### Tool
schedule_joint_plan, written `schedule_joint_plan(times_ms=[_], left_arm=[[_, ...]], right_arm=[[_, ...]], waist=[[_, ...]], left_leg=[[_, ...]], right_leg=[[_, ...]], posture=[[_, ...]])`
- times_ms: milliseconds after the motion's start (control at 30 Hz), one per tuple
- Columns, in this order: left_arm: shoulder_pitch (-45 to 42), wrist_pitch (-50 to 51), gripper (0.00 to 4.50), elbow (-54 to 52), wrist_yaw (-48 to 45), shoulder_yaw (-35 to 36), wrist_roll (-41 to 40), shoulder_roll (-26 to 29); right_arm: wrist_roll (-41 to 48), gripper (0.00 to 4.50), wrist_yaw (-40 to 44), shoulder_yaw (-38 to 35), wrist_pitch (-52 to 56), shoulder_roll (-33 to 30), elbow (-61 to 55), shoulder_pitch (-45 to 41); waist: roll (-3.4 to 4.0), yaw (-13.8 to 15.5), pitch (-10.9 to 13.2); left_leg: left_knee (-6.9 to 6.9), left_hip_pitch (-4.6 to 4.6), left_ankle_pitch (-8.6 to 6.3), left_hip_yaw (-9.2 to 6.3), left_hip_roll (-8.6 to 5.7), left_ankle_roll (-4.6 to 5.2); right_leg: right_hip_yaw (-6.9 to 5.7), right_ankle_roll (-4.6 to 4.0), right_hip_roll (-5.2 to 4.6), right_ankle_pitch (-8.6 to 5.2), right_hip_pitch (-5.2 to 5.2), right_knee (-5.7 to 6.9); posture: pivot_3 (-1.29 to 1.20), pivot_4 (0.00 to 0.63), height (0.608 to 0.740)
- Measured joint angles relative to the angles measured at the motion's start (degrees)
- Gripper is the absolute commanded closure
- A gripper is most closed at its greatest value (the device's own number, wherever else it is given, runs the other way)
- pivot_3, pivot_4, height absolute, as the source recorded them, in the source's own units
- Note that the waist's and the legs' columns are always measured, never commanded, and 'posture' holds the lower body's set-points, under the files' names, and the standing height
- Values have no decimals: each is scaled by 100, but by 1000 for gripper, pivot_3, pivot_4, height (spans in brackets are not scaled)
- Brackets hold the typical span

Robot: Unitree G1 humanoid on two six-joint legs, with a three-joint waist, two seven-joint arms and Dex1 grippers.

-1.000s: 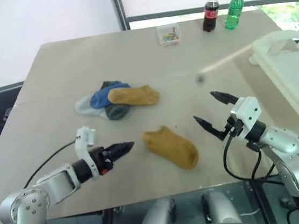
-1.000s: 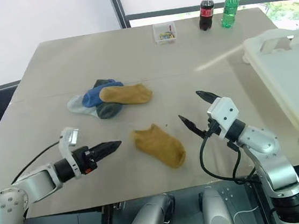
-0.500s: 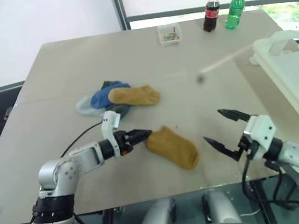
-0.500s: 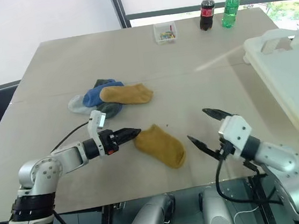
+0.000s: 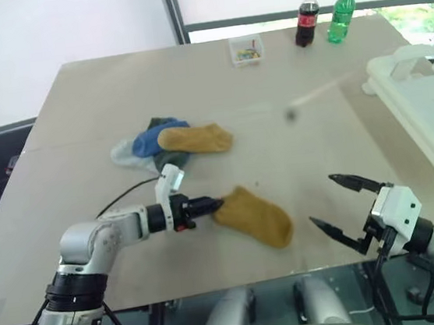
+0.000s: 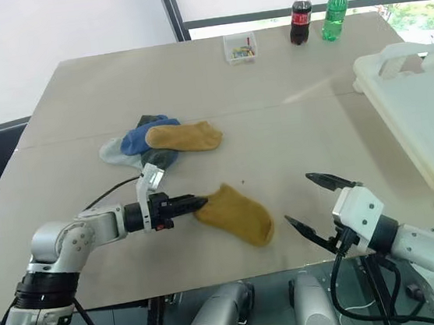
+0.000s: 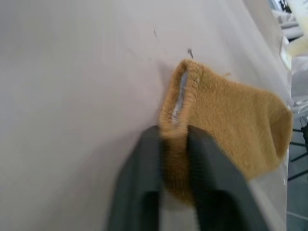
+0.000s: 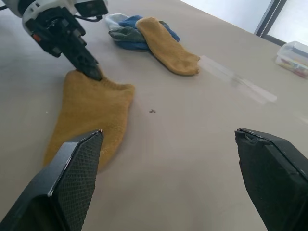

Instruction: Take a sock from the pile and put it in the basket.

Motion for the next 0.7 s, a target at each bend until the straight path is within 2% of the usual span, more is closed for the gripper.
schedule_joint_plan(times_ms=[167,267,367,567,633,700], left_arm=[[-44,527,4447,72,166,465,-428,-367],[-180,1101,4447,213,602,1412,-1384,-775],[-216,1410,4447,237,1138,2276,-2227,-905],[268,1368,4447,-16,2111,3137,-2788,-897],[311,1336,4447,-190,2518,3448,-3085,-713],[295,1418,4447,-392,2964,3708,-3374,-44]], right_arm=[[-41,0,-21,20,0,0,9,-126],[-48,0,-12,62,0,0,76,-325],[-39,0,14,93,0,0,220,-545],[22,0,157,352,-21,86,606,-1019],[29,0,215,426,-27,122,790,-1241],[35,0,264,446,-55,128,1002,-1448]], waist=[[-3,-7,2],[-6,-11,4],[-8,-22,3],[-16,-12,3],[-29,-5,5],[-44,-8,3]], left_leg=[[2,-2,0,0,0,0],[9,-2,0,-2,3,0],[10,-1,0,0,4,-1],[13,-2,0,2,4,-1],[19,-4,0,0,6,-1],[20,-2,0,-2,7,-1]], right_leg=[[-2,0,1,0,-2,1],[-6,1,3,0,-3,3],[-4,1,4,1,-3,5],[2,0,4,1,-2,6],[4,-1,4,2,-1,8],[6,-2,7,3,-2,9]], posture=[[0,150,740],[0,150,740],[0,150,740],[0,150,740],[0,150,740],[0,150,740]])
